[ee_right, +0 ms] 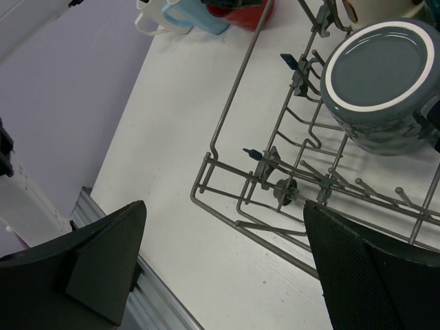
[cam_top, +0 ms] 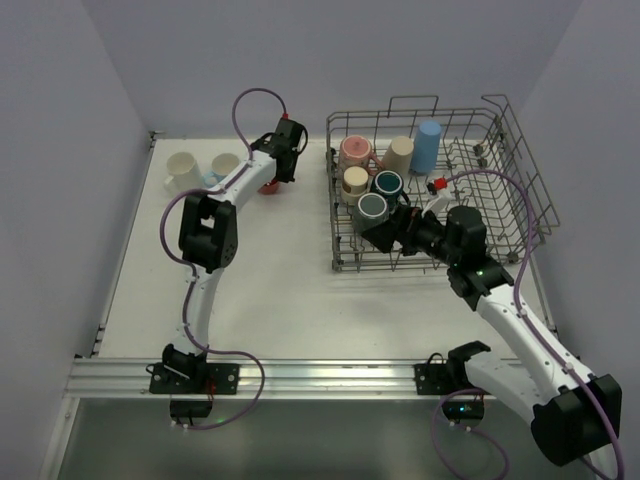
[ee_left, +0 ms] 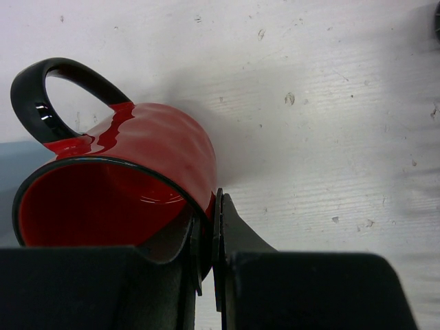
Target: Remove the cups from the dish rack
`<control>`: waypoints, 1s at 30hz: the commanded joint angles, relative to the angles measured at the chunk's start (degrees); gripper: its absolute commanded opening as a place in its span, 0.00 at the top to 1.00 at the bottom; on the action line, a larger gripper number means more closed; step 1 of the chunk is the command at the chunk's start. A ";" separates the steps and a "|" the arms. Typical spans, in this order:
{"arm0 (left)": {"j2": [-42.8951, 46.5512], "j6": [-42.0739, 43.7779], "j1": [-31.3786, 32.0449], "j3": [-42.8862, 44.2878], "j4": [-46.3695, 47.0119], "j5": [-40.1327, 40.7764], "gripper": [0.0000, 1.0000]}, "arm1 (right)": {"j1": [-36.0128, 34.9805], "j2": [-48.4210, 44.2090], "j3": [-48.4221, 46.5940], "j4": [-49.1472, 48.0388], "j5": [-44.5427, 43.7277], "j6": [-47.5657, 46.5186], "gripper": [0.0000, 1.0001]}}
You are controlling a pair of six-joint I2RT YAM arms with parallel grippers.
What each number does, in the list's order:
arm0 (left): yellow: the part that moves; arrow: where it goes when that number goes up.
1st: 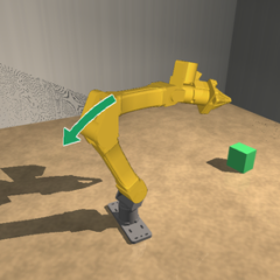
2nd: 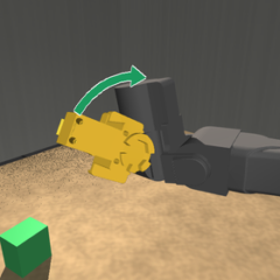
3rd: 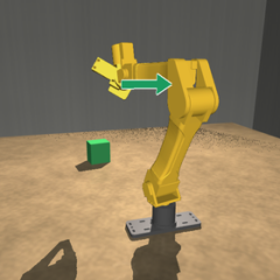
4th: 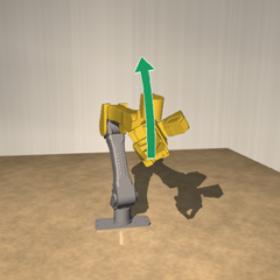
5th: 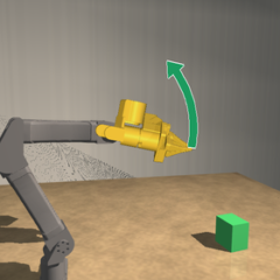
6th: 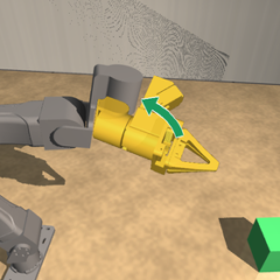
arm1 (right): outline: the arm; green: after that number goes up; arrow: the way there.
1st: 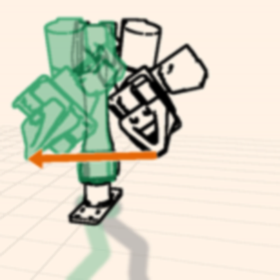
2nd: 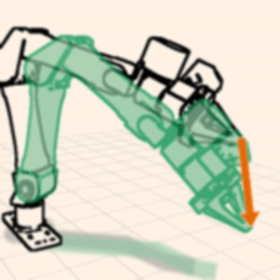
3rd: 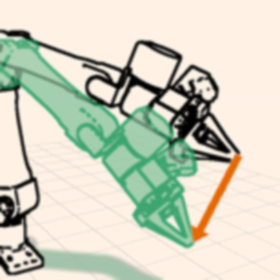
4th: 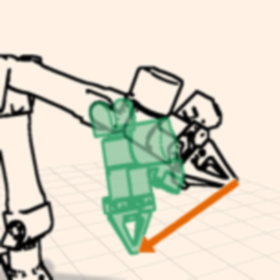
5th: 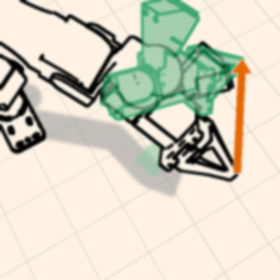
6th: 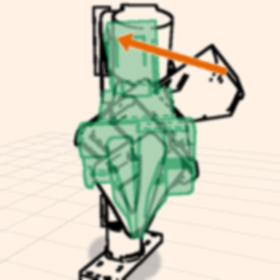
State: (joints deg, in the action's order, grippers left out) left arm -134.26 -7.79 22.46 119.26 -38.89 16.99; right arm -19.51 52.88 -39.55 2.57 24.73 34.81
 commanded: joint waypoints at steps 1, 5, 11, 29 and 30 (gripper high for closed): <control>0.66 2.25 -0.49 3.35 2.42 2.96 0.90 | -0.71 0.64 -2.99 0.86 -4.60 -1.85 0.01; 0.84 2.69 -0.49 2.56 3.03 3.84 0.86 | -0.97 1.26 -3.52 1.30 -5.39 -1.94 0.01; 0.84 2.87 -0.49 2.11 3.30 4.10 0.74 | -1.06 3.97 -6.67 5.68 -10.05 -3.60 0.01; 7.94 1.73 -0.49 -0.52 5.23 4.63 0.16 | -1.67 21.46 -22.58 17.03 -19.72 -22.76 0.02; 8.74 1.55 -0.40 -0.96 6.02 4.63 0.11 | -1.76 22.26 -23.20 17.29 -19.72 -23.72 0.02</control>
State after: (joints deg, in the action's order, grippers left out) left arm -132.97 -5.91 22.39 118.83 -36.45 20.43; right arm -20.88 73.10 -59.16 16.67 6.68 17.54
